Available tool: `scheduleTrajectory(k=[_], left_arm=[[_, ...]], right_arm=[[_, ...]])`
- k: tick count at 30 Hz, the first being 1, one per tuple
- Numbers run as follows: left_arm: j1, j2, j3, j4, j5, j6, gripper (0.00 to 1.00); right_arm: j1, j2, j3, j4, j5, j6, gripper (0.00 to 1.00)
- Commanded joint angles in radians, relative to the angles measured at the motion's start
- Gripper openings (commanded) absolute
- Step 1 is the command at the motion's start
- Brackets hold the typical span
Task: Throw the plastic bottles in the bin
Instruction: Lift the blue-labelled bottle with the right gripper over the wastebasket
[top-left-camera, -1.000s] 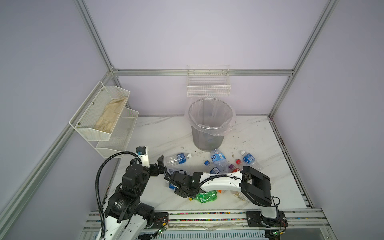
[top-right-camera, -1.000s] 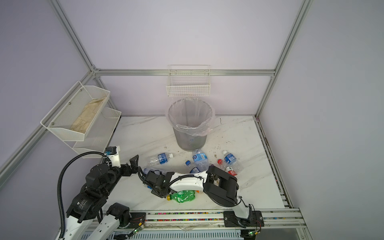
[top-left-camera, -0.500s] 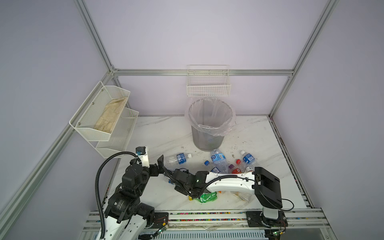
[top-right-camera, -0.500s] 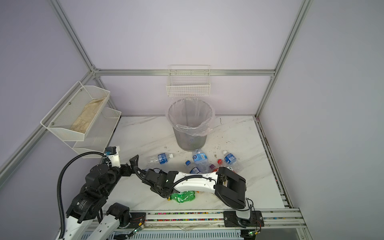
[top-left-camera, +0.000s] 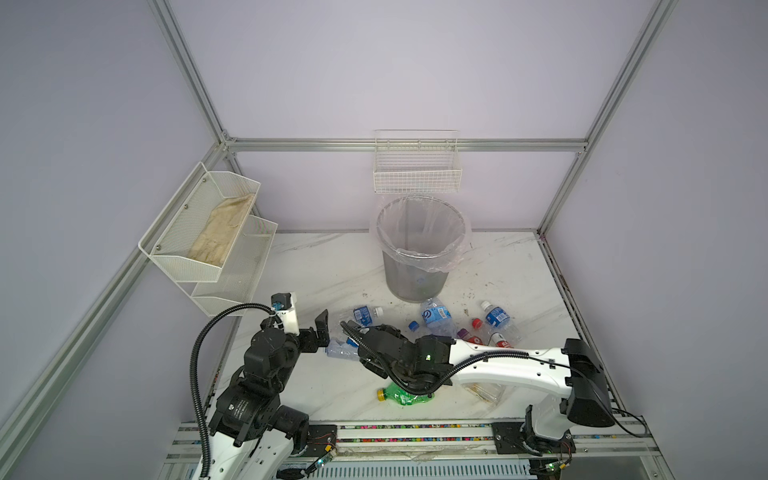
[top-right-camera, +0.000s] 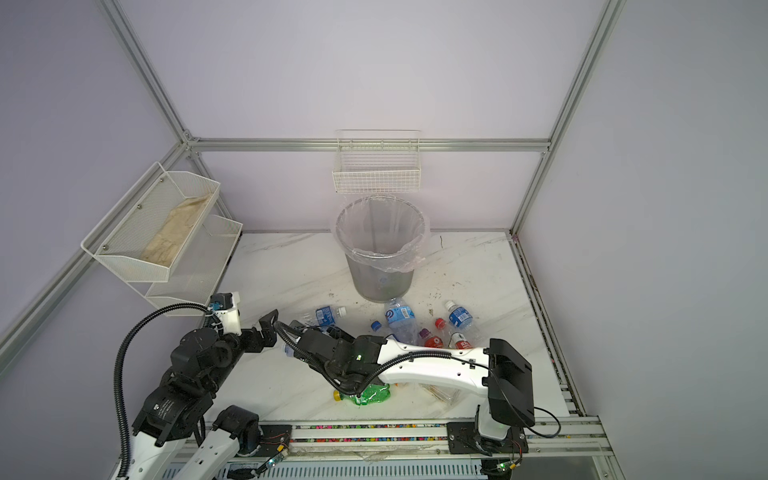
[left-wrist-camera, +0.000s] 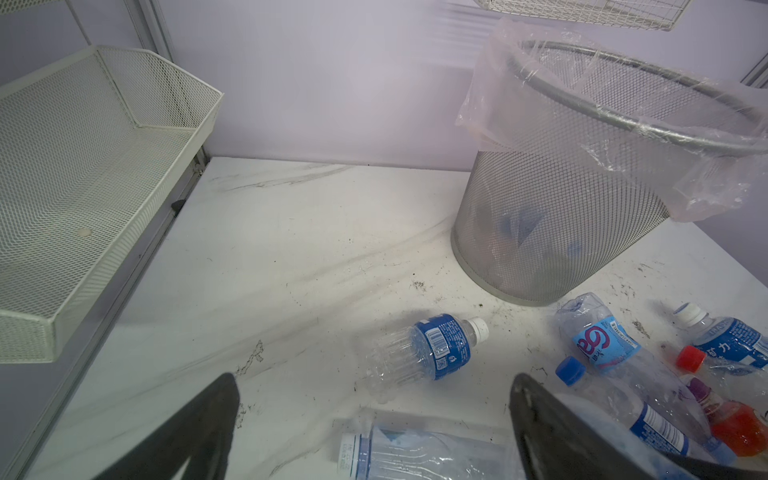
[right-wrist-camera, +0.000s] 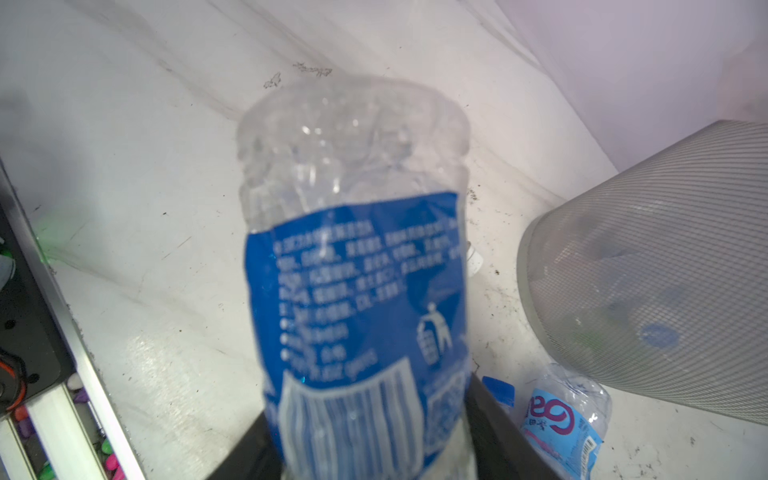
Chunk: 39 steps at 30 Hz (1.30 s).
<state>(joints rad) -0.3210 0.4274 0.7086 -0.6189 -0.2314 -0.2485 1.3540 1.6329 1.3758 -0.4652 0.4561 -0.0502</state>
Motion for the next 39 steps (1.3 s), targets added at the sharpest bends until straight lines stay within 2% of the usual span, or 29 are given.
scheduleTrajectory(k=[1,9,15,21,24,32,39], left_arm=[[-0.001,-0.006,-0.032,0.029,0.015,-0.009,1.00],[0.000,-0.006,-0.032,0.029,0.017,-0.011,1.00],[0.000,0.000,-0.032,0.029,0.022,-0.010,1.00],[0.001,0.004,-0.032,0.030,0.024,-0.008,1.00],[0.000,0.005,-0.032,0.031,0.026,-0.006,1.00],[0.000,0.017,-0.033,0.031,0.037,-0.005,1.00],[-0.001,0.022,-0.032,0.031,0.047,-0.003,1.00]], right_arm=[[0.004,-0.069,-0.002,-0.020,0.093,-0.011,0.25],[-0.008,-0.163,0.030,-0.004,0.207,0.009,0.19],[-0.058,-0.222,0.058,0.012,0.221,0.040,0.17],[-0.178,-0.326,0.049,0.088,0.107,0.045,0.19],[-0.228,-0.351,0.056,0.106,0.089,0.042,0.20],[-0.341,-0.322,0.121,0.115,0.094,0.069,0.21],[-0.436,-0.265,0.210,0.123,0.018,0.055,0.21]])
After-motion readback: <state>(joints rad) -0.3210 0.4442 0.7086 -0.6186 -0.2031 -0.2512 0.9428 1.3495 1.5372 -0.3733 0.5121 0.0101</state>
